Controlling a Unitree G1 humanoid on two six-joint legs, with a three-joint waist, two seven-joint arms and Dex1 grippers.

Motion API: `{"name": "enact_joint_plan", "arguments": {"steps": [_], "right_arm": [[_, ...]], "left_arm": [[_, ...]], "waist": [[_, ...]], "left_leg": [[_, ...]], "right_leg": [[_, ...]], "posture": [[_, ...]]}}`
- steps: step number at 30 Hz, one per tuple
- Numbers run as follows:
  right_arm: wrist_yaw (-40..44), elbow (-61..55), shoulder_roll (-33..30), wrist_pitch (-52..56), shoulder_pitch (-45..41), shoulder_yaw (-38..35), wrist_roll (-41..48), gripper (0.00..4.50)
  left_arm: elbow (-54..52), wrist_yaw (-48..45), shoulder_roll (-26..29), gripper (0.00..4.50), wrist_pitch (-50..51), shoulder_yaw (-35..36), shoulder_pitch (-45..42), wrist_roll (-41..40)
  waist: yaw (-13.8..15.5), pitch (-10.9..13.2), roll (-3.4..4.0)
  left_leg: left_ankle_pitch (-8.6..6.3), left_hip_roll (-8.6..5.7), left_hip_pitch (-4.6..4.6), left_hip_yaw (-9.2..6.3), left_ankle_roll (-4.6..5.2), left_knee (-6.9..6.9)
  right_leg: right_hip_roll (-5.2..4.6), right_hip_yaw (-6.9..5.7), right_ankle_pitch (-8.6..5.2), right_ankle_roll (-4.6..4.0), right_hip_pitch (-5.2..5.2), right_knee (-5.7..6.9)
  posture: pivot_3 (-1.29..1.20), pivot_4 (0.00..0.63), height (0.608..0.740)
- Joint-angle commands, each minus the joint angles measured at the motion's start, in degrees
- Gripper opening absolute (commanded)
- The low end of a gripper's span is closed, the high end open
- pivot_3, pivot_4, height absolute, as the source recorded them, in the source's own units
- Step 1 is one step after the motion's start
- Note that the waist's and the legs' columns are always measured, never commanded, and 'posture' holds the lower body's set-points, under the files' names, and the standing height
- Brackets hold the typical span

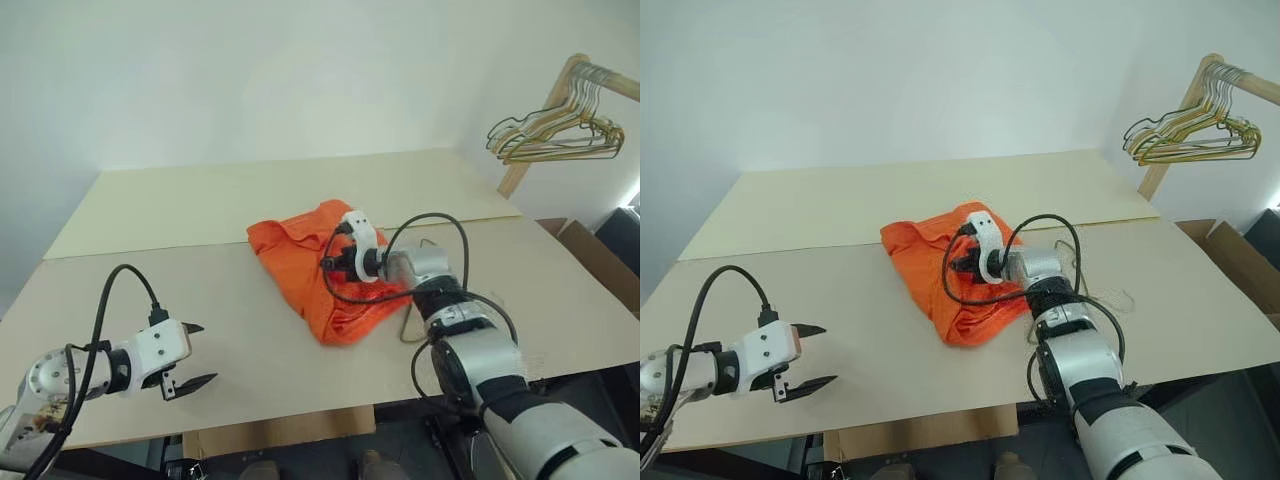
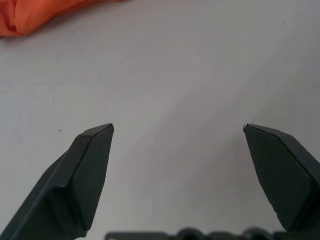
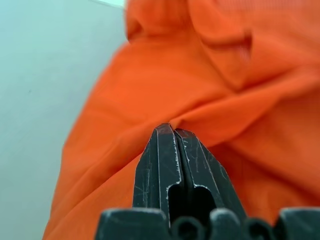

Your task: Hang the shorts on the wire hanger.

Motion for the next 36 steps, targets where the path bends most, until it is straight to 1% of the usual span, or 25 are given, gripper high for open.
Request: {"name": "enact_joint_plan", "arguments": {"steps": [1,4,7,10,14,17,18,19,20,23,27,31,33,35,36], "right_arm": [[4.36,-16.68,-1.60,-12.50,3.64,9.52,-5.93,0.02],[6.96,-23.65,-5.05,-24.72,7.56,19.28,-13.77,0.02],[7.93,-24.46,-7.99,-36.58,10.02,27.00,-20.68,0.02],[6.30,-23.07,-7.21,-41.33,11.56,28.96,-22.62,0.02],[5.30,-21.82,-6.49,-45.01,12.21,31.16,-26.31,0.02],[4.27,-20.82,-5.20,-45.98,12.22,31.56,-27.89,0.02],[5.81,-20.97,-4.65,-44.59,12.34,31.48,-27.11,0.02],[6.60,-21.38,-4.80,-45.18,12.38,31.76,-27.23,0.45],[7.01,-21.87,-4.69,-44.75,12.57,31.71,-27.31,0.68],[7.78,-23.27,-3.40,-42.50,13.16,30.53,-26.00,1.64],[11.80,-27.02,-2.69,-37.89,14.34,29.22,-22.16,3.07],[12.43,-32.80,-0.85,-32.19,17.20,25.78,-16.20,4.48],[13.40,-36.48,0.25,-25.18,18.50,23.86,-12.32,4.48],[14.89,-41.14,-1.98,-20.88,20.39,22.02,-10.08,4.48],[15.07,-43.15,-4.24,-19.70,21.18,21.37,-10.83,4.48]], "left_arm": [[-1.06,0.39,0.57,4.50,0.20,2.01,0.04,-0.45],[-0.06,-0.79,1.42,4.50,0.02,3.45,0.67,-1.09],[1.12,-0.89,1.99,4.50,-0.20,4.64,0.71,-0.94],[1.70,-1.02,2.25,4.50,-0.33,5.83,1.29,-0.93],[1.69,-1.40,2.24,4.50,-0.12,7.95,3.25,-1.23],[1.72,-1.54,2.33,4.50,-0.11,8.61,4.21,-0.84],[1.80,-1.62,2.38,4.50,-0.23,8.61,4.34,-0.70],[1.77,-1.63,2.40,4.50,-0.31,8.53,4.41,-0.55],[1.81,-1.53,2.38,4.50,-0.39,8.37,4.33,-0.37],[2.22,-1.22,2.34,4.50,-0.45,7.53,3.54,0.10],[2.70,-1.29,2.22,4.50,-0.68,6.35,2.45,0.45],[3.23,-1.38,2.23,4.50,-0.83,5.80,1.69,0.52],[3.42,-1.52,2.17,4.50,-1.05,5.72,1.49,0.69],[3.45,-1.47,2.14,4.50,-1.13,5.56,1.28,0.88],[3.41,-1.45,2.14,4.50,-1.11,5.55,1.27,0.90]], "waist": [[-0.02,0.00,0.00],[0.00,-0.01,-0.02],[0.11,-0.03,-0.05],[0.16,-0.05,-0.08],[0.02,-0.07,-0.12],[0.11,-0.08,-0.13],[0.11,-0.09,-0.14],[0.13,-0.09,-0.15],[0.16,-0.09,-0.15],[0.17,-0.11,-0.18],[0.17,-0.12,-0.20],[0.18,-0.17,-0.27],[0.15,-0.17,-0.27],[0.18,-0.19,-0.30],[0.24,-0.19,-0.30]], "left_leg": [[0.00,0.00,-0.01,-0.01,0.00,-0.02],[0.00,-0.01,0.01,0.00,0.00,-0.04],[0.01,-0.01,0.10,0.04,-0.02,-0.03],[0.04,-0.02,0.27,0.08,-0.06,-0.03],[0.10,0.01,0.30,0.09,-0.15,-0.03],[0.10,0.02,0.31,0.09,-0.15,-0.03],[0.10,0.02,0.31,0.08,-0.15,-0.03],[0.10,0.02,0.31,0.08,-0.15,-0.03],[0.10,0.02,0.31,0.08,-0.15,-0.03],[0.10,0.02,0.31,0.07,-0.15,-0.03],[0.10,0.02,0.33,0.06,-0.15,-0.03],[0.10,0.02,0.32,0.05,-0.15,-0.03],[0.10,0.02,0.32,0.04,-0.15,-0.03],[0.10,0.03,0.33,0.03,-0.15,-0.03],[0.10,0.02,0.33,0.02,-0.15,-0.03]], "right_leg": [[0.00,0.00,0.00,0.00,-0.02,-0.01],[0.00,-0.01,-0.01,0.01,-0.02,-0.01],[-0.01,-0.01,-0.01,0.01,0.05,0.00],[-0.02,-0.01,-0.01,0.01,0.19,0.00],[0.01,0.00,0.00,-0.02,0.19,0.03],[0.02,0.00,-0.01,-0.03,0.19,0.03],[0.02,0.00,-0.01,-0.03,0.19,0.02],[0.02,0.00,-0.01,-0.03,0.20,0.02],[0.02,0.00,-0.01,-0.03,0.20,0.02],[0.02,-0.01,-0.01,-0.03,0.22,0.02],[0.02,-0.01,-0.01,-0.03,0.24,0.03],[0.02,-0.02,-0.01,-0.03,0.24,0.02],[0.02,-0.02,-0.01,-0.03,0.24,0.03],[0.03,-0.03,0.00,-0.03,0.24,0.03],[0.03,-0.03,-0.01,-0.03,0.25,0.03]], "posture": [[0.12,0.000,0.740],[0.12,0.000,0.740],[0.11,0.000,0.740],[0.12,0.000,0.740],[0.12,0.000,0.740],[0.12,0.000,0.740],[0.12,0.000,0.740],[0.12,0.000,0.740],[0.12,0.000,0.740],[0.11,0.000,0.740],[0.10,0.000,0.740],[0.10,0.000,0.740],[0.09,0.000,0.740],[0.10,0.000,0.740],[0.10,0.000,0.740]]}}
